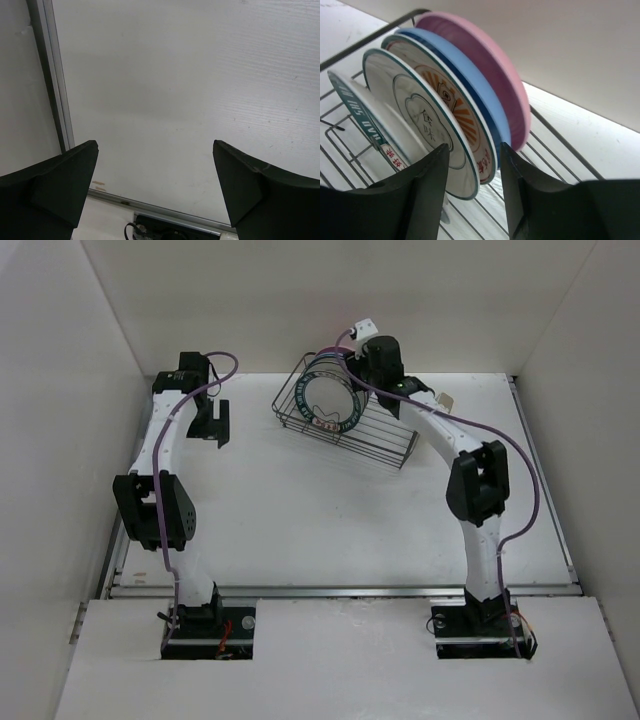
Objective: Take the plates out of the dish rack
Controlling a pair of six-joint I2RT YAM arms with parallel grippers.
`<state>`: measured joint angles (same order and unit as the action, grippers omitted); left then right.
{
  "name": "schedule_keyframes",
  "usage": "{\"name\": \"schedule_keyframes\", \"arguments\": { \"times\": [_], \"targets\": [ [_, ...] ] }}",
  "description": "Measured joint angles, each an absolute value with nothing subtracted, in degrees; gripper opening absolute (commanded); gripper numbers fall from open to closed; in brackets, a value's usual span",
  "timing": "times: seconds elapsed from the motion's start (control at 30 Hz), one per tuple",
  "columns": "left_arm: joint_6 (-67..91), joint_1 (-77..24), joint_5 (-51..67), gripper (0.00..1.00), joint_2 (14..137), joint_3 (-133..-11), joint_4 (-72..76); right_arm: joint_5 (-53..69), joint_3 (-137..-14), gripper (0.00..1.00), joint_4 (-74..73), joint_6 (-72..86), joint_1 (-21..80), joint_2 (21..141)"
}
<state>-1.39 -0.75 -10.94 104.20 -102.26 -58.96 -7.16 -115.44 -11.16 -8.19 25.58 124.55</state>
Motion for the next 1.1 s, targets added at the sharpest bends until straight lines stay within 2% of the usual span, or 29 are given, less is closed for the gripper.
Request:
{"name": "schedule_keyframes", "arguments": {
  "times": [0.2, 0.37, 0.5, 0.63, 0.67, 0.73, 0.77, 0.93, 1.1],
  "targets": [
    [-0.99, -0.75, -10.57, 0.98, 104.20, -103.39, -59.90, -4.05, -111.81, 0.60, -12.36, -10.13, 25.82, 117.38],
    [-0.95, -0.75, -10.52, 0.98, 104.20, -103.46, -60.45, 2.59, -111.59, 0.62, -13.17, -12.14, 26.59, 115.70],
    [-0.97, -0.75, -10.55, 0.98, 104.20, -103.44, -60.88, 4.58, -113.51, 0.62, -14.59, -12.75, 26.98, 119.35],
    [-0.97, -0.75, -10.79, 0.98, 104.20, -103.44, -61.47, 4.23, -117.25, 0.48, -15.51, -13.21, 27.05, 126.10],
    [-0.97, -0.75, -10.87, 0.98, 104.20, -103.46, -61.56, 3.86, -117.54, 0.27, -15.92, -13.34, 27.05, 127.44],
    [-0.97, -0.75, -11.03, 0.98, 104.20, -103.46, -61.63, 2.15, -117.67, 0.07, -16.60, -14.26, 26.83, 128.68],
    [-0.97, -0.75, -11.07, 0.98, 104.20, -103.44, -61.63, 3.57, -117.71, 0.02, -17.34, -14.48, 26.33, 128.62],
    [-0.97, -0.75, -11.20, 0.98, 104.20, -103.09, -61.63, 3.07, -115.92, 0.00, -17.52, -17.87, 26.76, 125.64],
    [-0.99, -0.75, -10.74, 0.98, 104.18, -102.67, -61.56, -1.06, -109.62, 0.00, -17.61, -22.50, 27.46, 117.14]
  ]
}}
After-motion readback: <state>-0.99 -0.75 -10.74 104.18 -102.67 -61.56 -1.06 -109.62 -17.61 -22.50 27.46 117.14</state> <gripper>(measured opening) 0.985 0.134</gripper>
